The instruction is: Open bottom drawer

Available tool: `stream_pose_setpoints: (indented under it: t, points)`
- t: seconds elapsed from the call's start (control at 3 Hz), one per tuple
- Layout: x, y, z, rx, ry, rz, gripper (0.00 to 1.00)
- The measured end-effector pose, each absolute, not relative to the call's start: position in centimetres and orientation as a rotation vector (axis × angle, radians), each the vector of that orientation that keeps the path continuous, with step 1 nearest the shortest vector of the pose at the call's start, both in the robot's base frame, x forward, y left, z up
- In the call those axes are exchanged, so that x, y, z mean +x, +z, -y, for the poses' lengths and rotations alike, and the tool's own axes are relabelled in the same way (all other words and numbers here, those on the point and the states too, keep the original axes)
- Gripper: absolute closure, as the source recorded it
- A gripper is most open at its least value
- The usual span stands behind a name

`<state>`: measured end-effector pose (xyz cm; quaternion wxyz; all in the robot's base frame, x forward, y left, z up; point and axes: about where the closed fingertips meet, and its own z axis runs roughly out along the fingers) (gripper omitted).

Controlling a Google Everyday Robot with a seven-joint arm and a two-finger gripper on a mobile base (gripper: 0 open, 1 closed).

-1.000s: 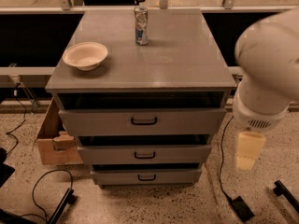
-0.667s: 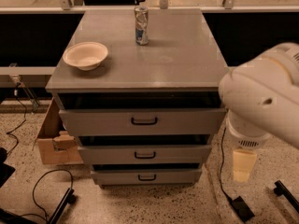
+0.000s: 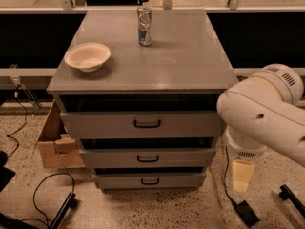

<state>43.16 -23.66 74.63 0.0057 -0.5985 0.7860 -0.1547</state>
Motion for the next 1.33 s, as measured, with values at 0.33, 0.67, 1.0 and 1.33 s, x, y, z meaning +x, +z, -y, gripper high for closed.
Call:
stream_pose_setpoints:
  t: [0.33,0.67,1.0,1.33]
  points:
    - [42.7,72.5,23.0,-1.873,-0.489,-2.471,0.00]
    - [41.2,66.5,21.4,-1.891,-0.406,-2.476,0.00]
    - [41.0,59.8,19.4,-1.905,-0.335,-2.431,0.00]
    - [42.1,54.5,17.3,-1.896,-0.282,-2.358,0.00]
